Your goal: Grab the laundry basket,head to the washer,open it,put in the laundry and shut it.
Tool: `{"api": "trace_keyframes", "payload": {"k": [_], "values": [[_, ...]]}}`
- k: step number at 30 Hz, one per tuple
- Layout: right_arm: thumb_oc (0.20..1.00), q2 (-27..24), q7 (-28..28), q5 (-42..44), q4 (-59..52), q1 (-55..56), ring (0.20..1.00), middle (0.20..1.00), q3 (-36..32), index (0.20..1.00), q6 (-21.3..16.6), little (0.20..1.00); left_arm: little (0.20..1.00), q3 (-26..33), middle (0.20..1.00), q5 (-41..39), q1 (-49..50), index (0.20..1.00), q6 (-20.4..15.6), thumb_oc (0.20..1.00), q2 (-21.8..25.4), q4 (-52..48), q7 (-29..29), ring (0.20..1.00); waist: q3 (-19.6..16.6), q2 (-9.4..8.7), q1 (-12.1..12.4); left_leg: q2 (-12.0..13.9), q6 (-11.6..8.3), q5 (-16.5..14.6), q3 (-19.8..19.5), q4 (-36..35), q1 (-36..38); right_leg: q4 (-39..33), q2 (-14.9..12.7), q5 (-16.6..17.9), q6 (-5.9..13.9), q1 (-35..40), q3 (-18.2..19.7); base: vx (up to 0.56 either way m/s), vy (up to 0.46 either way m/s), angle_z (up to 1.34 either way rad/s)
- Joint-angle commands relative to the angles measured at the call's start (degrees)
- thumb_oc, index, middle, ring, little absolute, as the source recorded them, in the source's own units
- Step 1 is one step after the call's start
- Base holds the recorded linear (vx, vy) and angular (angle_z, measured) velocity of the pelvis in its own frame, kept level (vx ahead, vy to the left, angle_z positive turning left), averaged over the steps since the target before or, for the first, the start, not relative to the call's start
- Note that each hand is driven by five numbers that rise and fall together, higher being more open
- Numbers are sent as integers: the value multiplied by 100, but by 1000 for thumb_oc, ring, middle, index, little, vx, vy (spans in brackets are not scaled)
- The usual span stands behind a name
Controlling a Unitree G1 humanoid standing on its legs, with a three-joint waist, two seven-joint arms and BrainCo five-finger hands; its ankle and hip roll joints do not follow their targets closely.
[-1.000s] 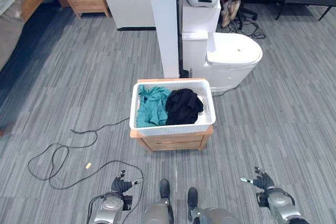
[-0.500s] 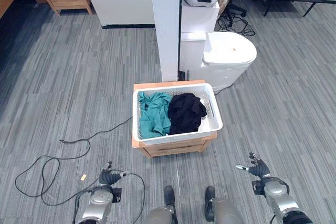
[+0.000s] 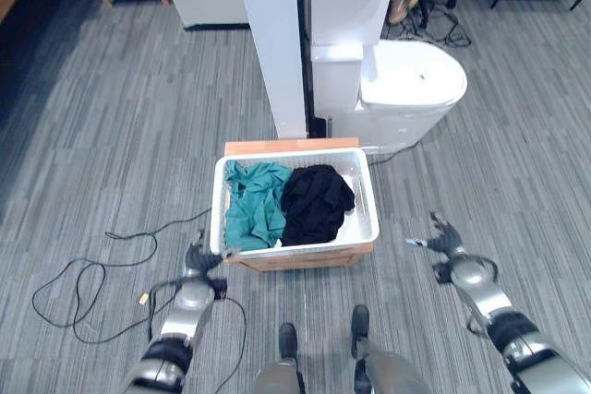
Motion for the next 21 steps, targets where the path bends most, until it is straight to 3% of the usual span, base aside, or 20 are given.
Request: {"api": "trace_keyframes", "payload": {"k": [1, 8, 13, 14, 15, 16, 21], "values": [[1000, 232, -352, 271, 481, -507, 1000, 1000, 245, 1000, -165, 1000, 1000, -203, 1000, -427, -500, 1000, -277, 1000, 366, 466, 480, 1000, -76, -201, 138, -400, 94, -547, -39, 411, -386, 526, -288, -912, 549, -293, 220, -93, -15, 0], [1000, 527, -460, 451, 1503, -2028, 1000, 1000, 996, 1000, -100, 1000, 1000, -912, 1000, -452, -1922, 1000, -202, 1000, 620, 1746, 561, 1000, 230, -182, 210, -379, -2, -218, -100, 306, -875, 510, -251, -739, 523, -745, 272, -53, -11, -2], [1000, 798, -453, 570, 1870, -2568, 1000, 1000, 1301, 1000, -99, 1000, 1000, -1237, 1000, -399, -2336, 1000, -120, 1000, 551, 2194, 472, 1000, 335, -191, 255, -347, -40, -95, -127, 211, -1002, 482, -232, -691, 525, -902, 289, -4, -5, 1], [460, 879, -418, 662, 1998, -2684, 460, 460, 1373, 460, -86, 460, 1000, -1329, 1000, -442, -2463, 1000, -100, 1000, 461, 2246, 435, 1000, 378, -187, 271, -340, -55, -50, -141, 177, -1038, 470, -231, -678, 523, -934, 284, 0, 0, 0], [200, 924, -376, 775, 2065, -2690, 200, 200, 1417, 200, -89, 200, 432, -1393, 432, -495, -2479, 432, -115, 432, 314, 2219, 402, 432, 421, -181, 287, -343, -67, -12, -172, 162, -1077, 456, -227, -678, 515, -954, 280, -7, -38, 1], [200, 931, -359, 836, 2039, -2661, 200, 200, 1416, 200, -101, 200, 200, -1426, 200, -499, -2462, 200, -136, 200, 238, 2155, 390, 200, 440, -180, 292, -344, -71, -9, -181, 155, -1077, 451, -221, -682, 510, -955, 282, -8, -39, 4], [200, 860, -319, 941, 1756, -2334, 200, 200, 1349, 200, -158, 200, 200, -1339, 200, -611, -2120, 200, -215, 200, 26, 1686, 384, 200, 441, -203, 290, -348, -79, -23, -223, 145, -1017, 460, -201, -720, 494, -895, 277, -3, -41, 10]]}}
